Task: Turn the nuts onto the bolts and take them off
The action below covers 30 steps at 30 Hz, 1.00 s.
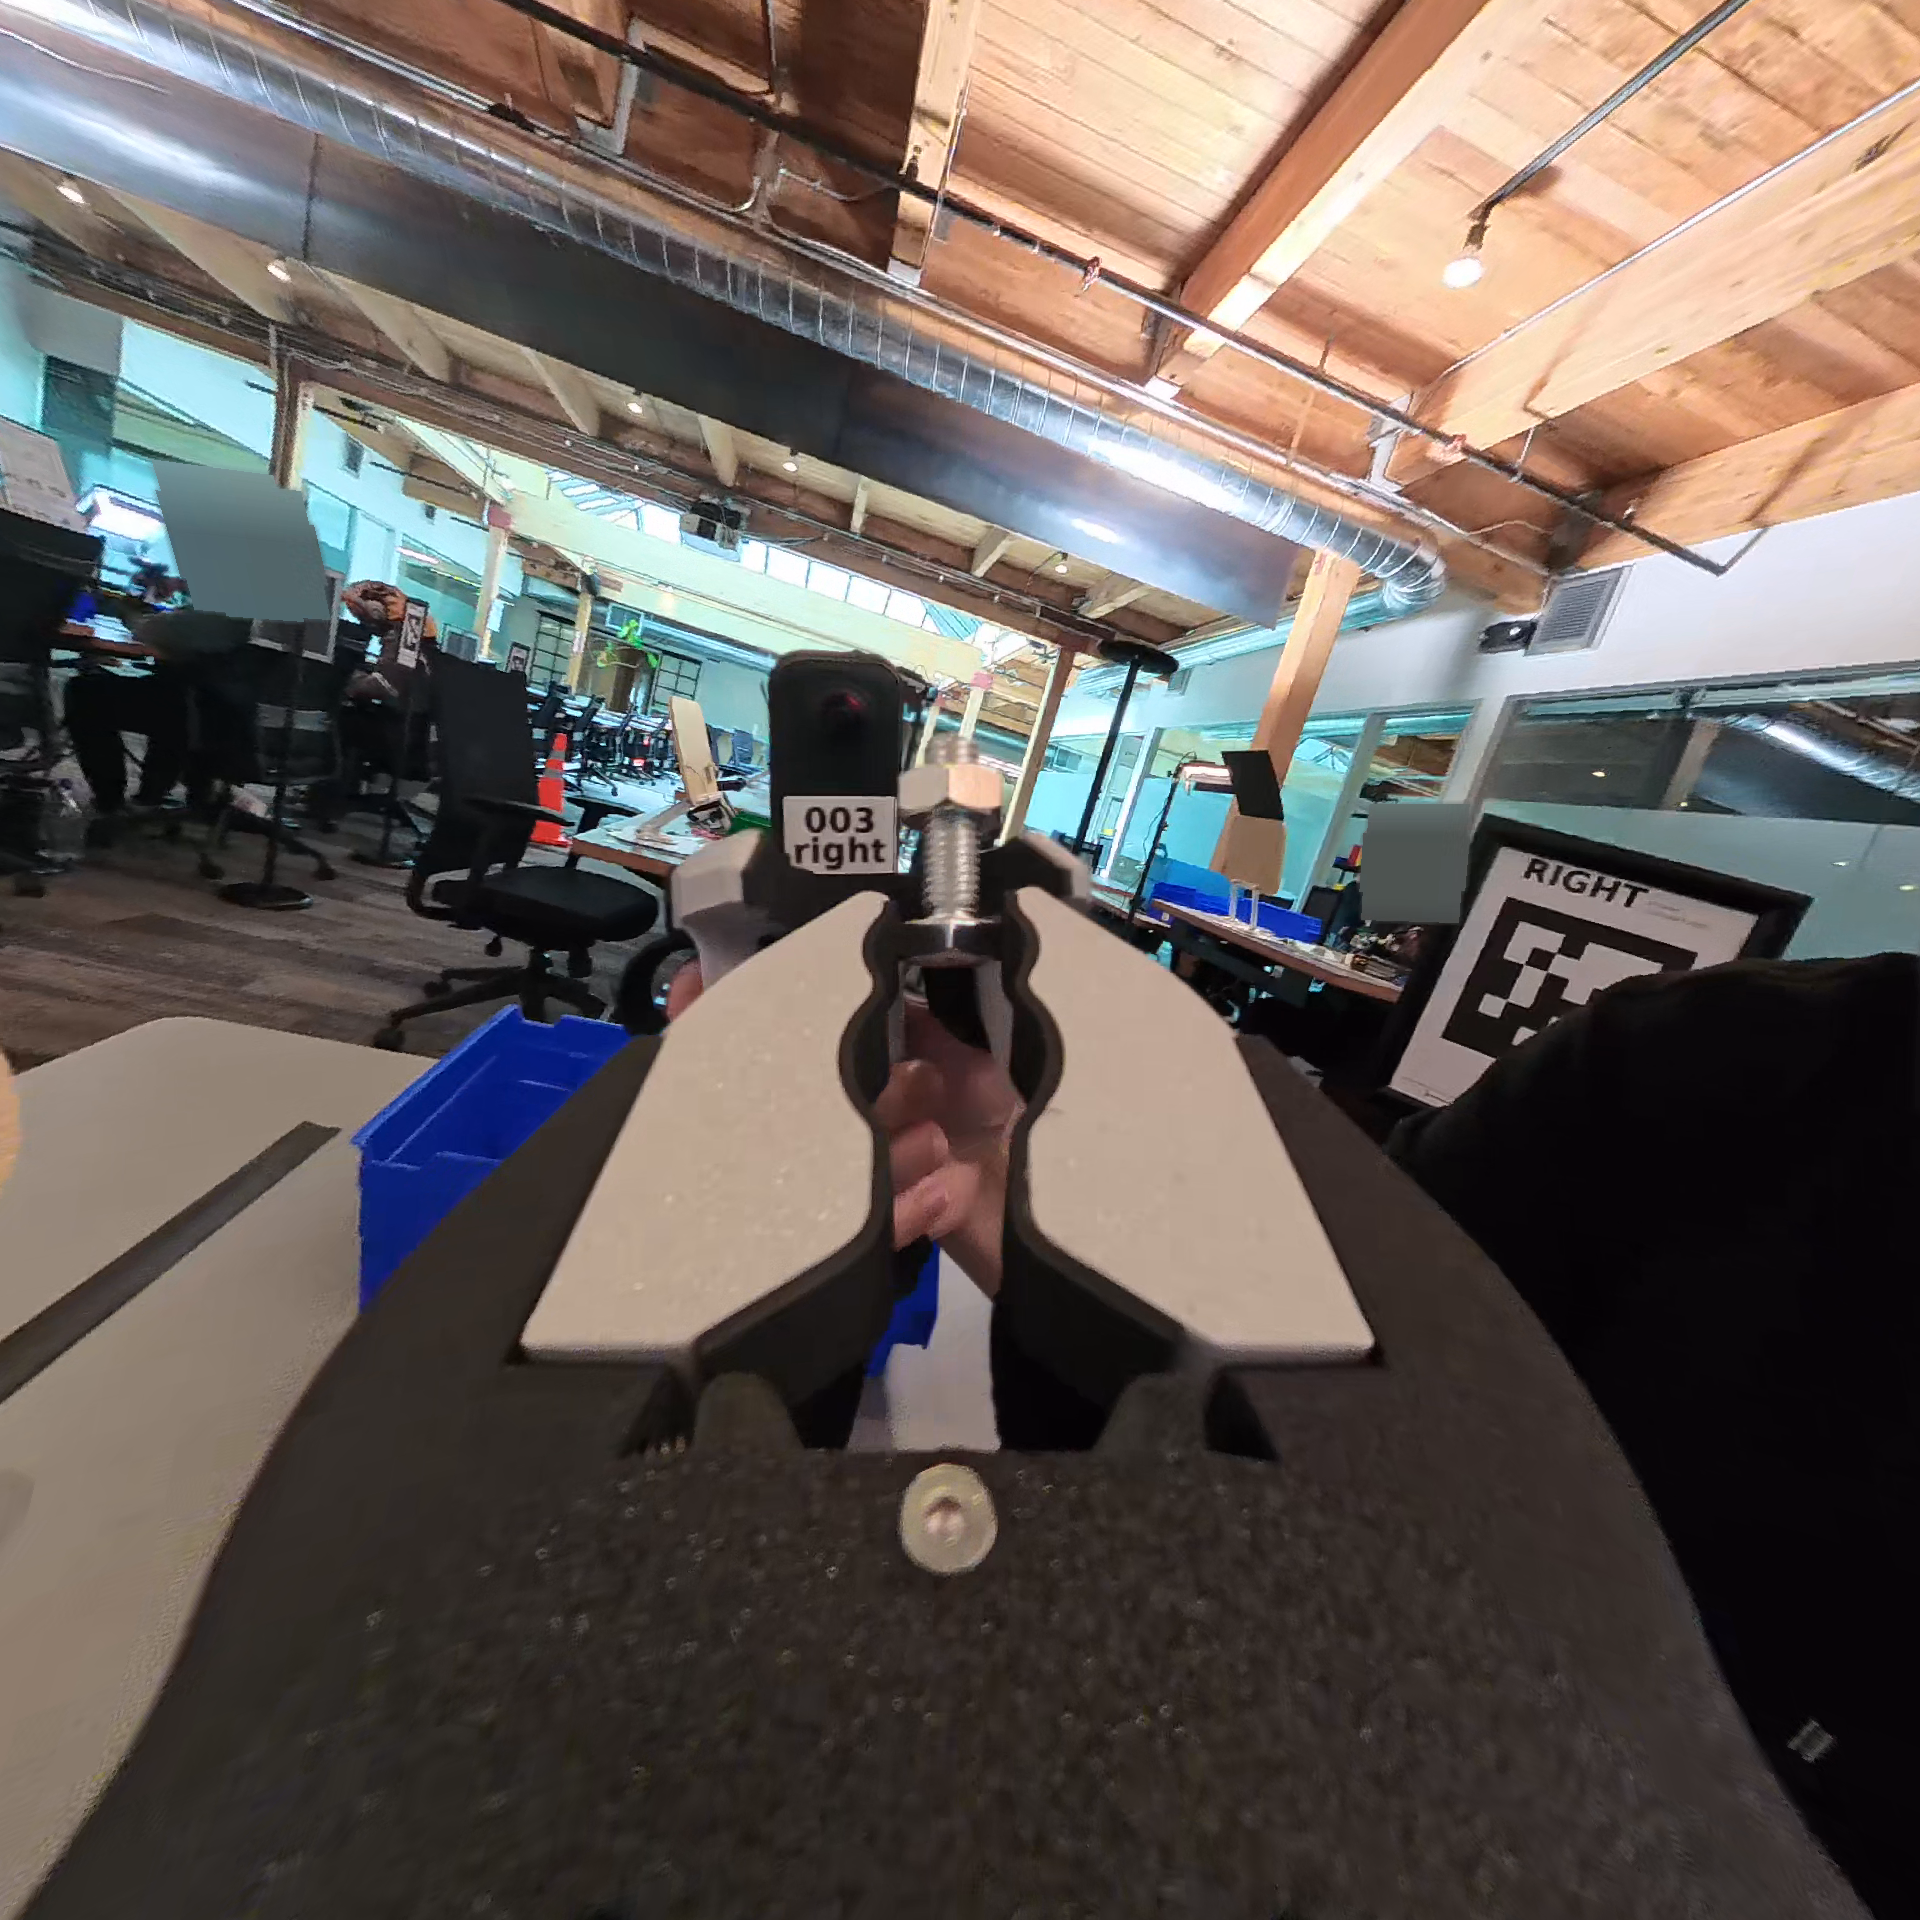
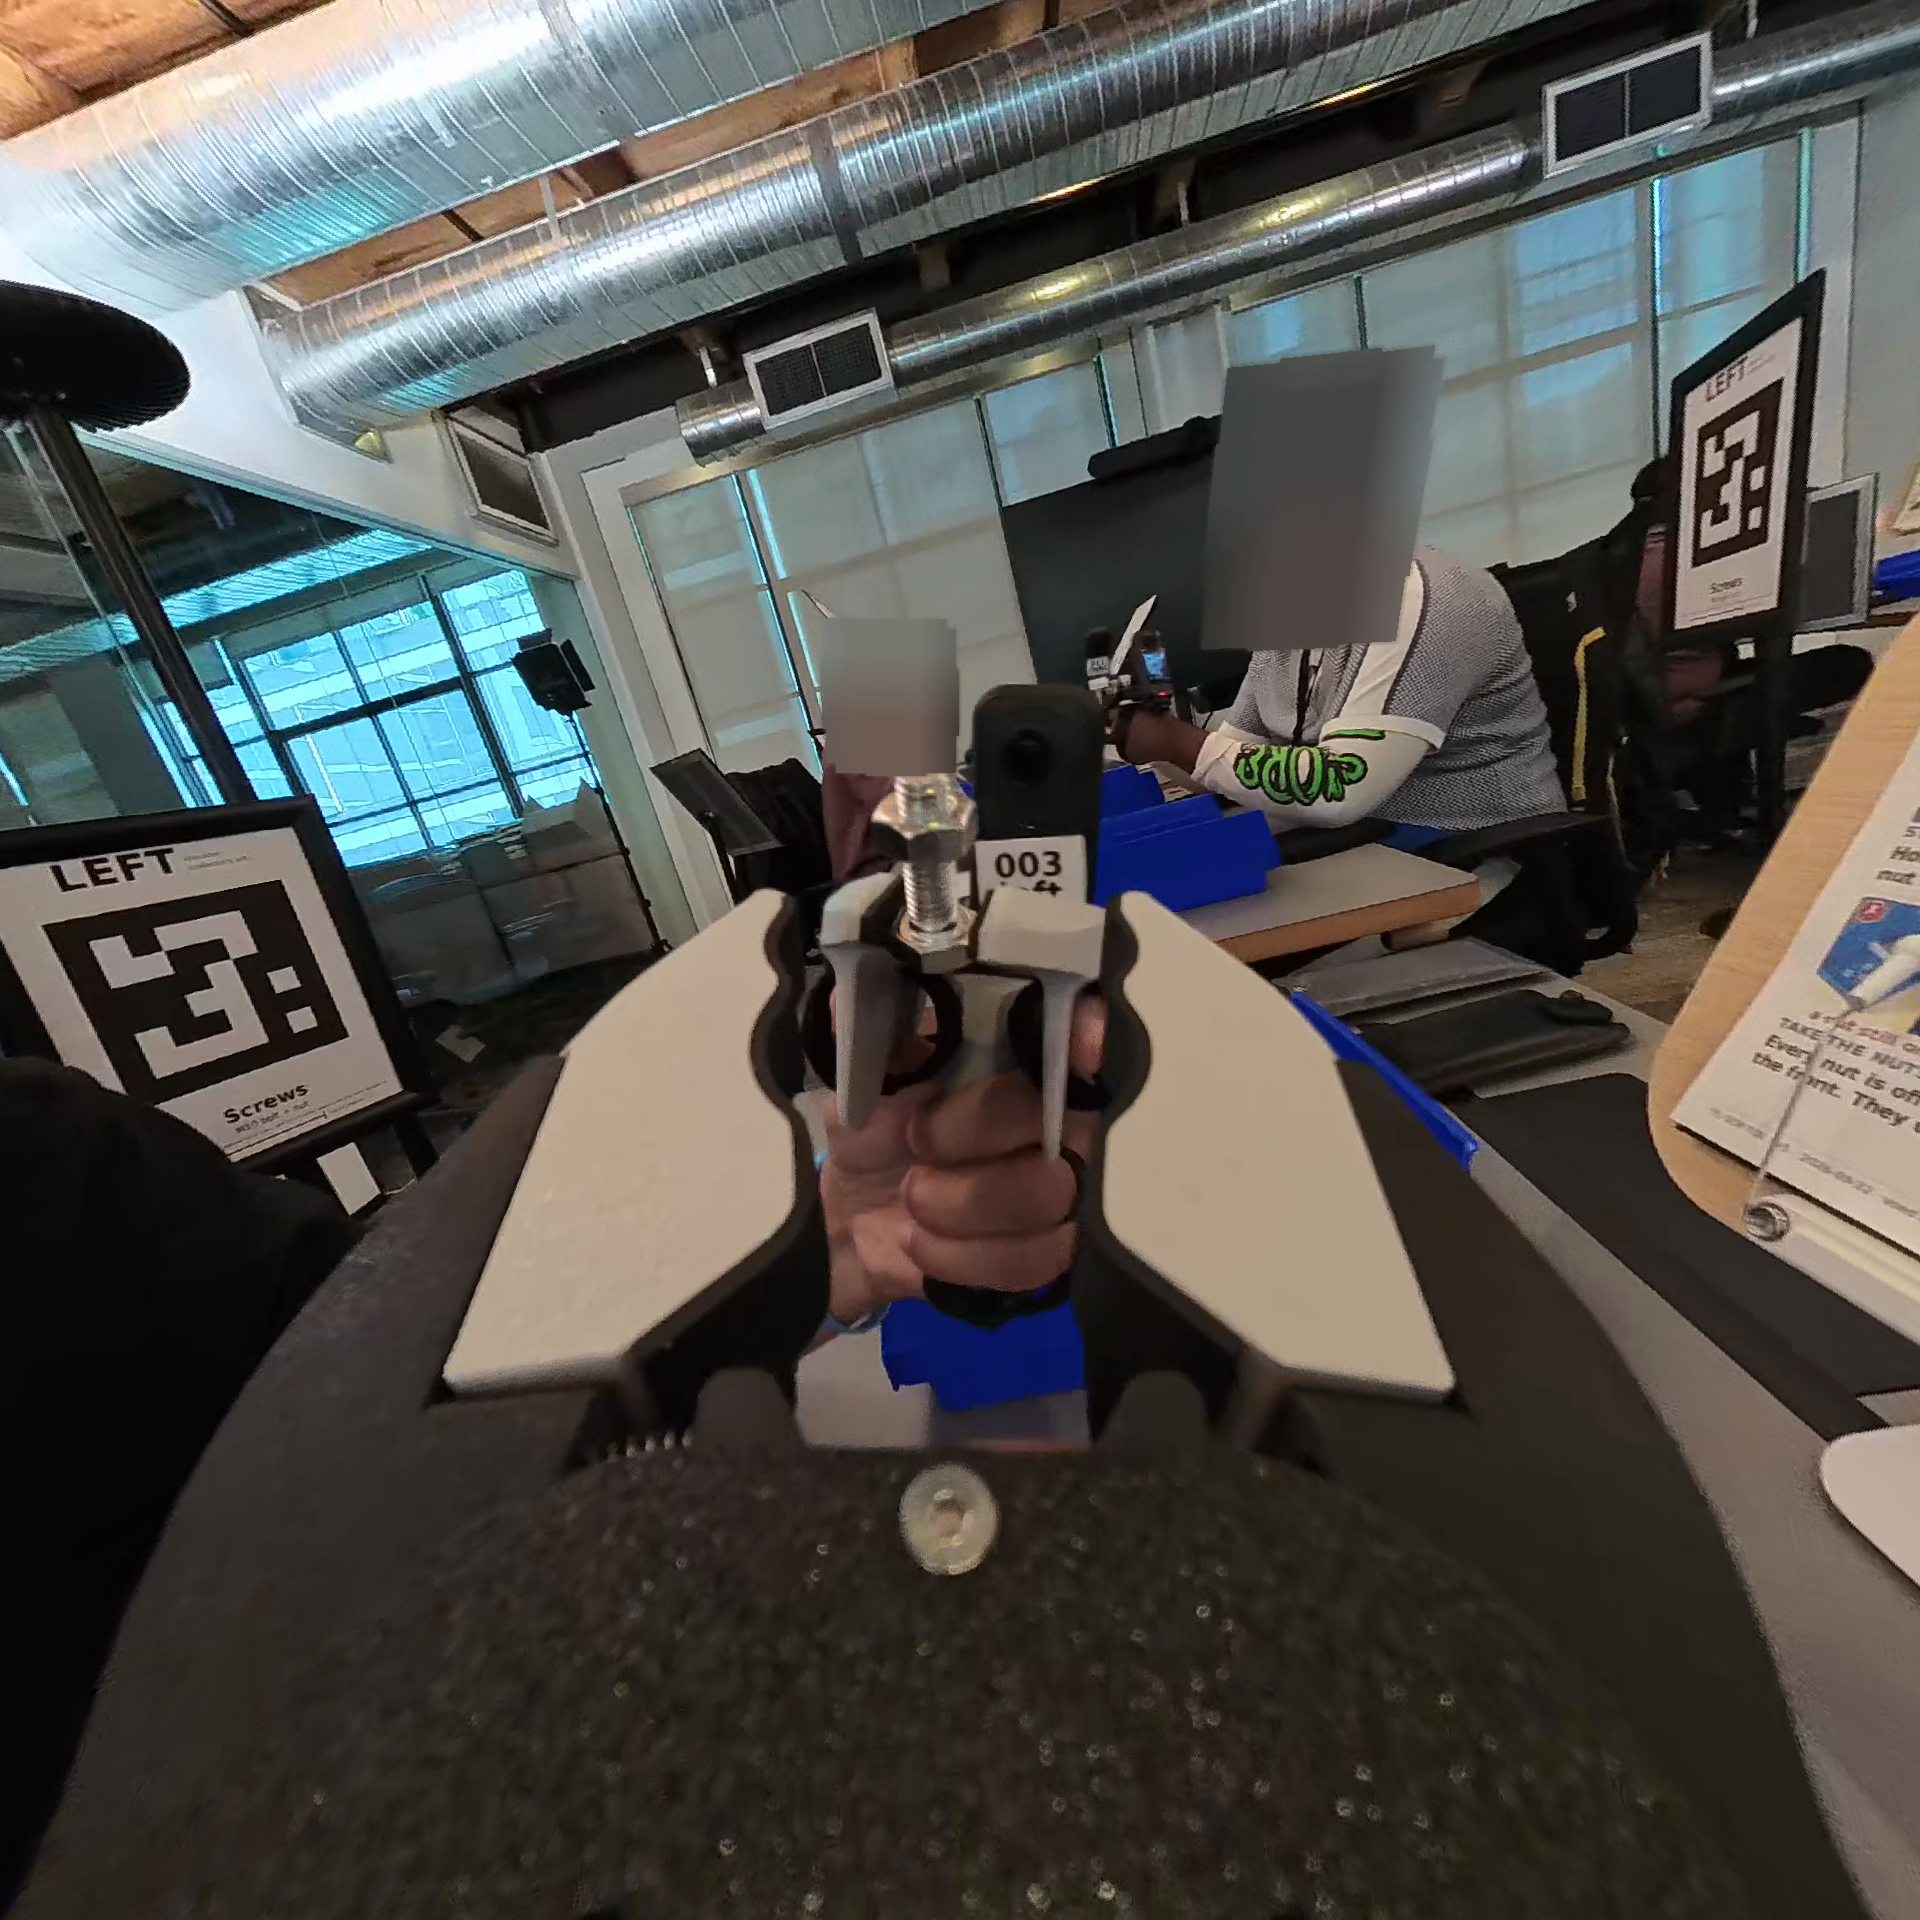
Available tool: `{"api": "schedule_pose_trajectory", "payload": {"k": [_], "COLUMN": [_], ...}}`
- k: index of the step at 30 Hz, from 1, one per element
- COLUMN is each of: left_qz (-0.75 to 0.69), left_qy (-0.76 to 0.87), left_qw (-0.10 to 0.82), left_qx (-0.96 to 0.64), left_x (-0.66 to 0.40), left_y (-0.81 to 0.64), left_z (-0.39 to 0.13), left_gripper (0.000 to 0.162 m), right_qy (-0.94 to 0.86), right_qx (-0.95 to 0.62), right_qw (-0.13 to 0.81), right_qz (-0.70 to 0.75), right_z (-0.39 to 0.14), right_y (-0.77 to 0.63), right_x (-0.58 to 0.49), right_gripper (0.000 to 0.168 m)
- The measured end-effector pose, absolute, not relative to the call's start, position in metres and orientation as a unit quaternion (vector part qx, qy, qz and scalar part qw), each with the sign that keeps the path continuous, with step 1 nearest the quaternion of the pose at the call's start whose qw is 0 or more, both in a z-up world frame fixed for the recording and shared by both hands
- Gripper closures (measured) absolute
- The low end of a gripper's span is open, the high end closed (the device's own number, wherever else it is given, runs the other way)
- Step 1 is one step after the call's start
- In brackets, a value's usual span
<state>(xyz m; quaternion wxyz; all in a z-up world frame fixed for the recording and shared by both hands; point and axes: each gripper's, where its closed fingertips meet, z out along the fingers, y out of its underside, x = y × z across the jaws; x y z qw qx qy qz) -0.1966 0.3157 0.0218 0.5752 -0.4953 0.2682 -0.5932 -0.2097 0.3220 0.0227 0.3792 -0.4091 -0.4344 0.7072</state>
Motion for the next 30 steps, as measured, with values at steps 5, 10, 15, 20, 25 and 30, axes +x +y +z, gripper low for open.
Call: {"api": "schedule_pose_trajectory", "payload": {"k": [5, 10, 15, 20, 25, 30], "left_qz": [-0.601, -0.578, -0.483, -0.389, -0.313, -0.314], "left_qy": [0.272, 0.283, 0.323, 0.328, 0.276, 0.272], "left_qw": [0.562, 0.566, 0.578, 0.591, 0.586, 0.582], "left_qx": [-0.499, -0.515, -0.573, -0.626, -0.695, -0.699], "left_x": [-0.186, -0.178, -0.175, -0.195, -0.220, -0.222], "left_y": [0.318, 0.320, 0.322, 0.325, 0.341, 0.339], "left_z": [0.014, 0.010, 0.000, 0.004, -0.002, -0.001], "left_gripper": [0.145, 0.145, 0.113, 0.104, 0.106, 0.108], "right_qy": [-0.434, -0.449, -0.453, -0.454, -0.454, -0.452], "right_qx": [-0.391, -0.380, -0.375, -0.408, -0.480, -0.612], "right_qw": [0.364, 0.353, 0.375, 0.435, 0.518, 0.553], "right_qz": [0.726, 0.728, 0.716, 0.662, 0.543, 0.339], "right_z": [0.024, 0.022, 0.029, 0.047, 0.077, 0.057], "right_y": [0.316, 0.315, 0.317, 0.330, 0.342, 0.378], "right_x": [-0.209, -0.205, -0.199, -0.176, -0.124, -0.033], "right_gripper": [0.134, 0.151, 0.151, 0.150, 0.151, 0.151]}}
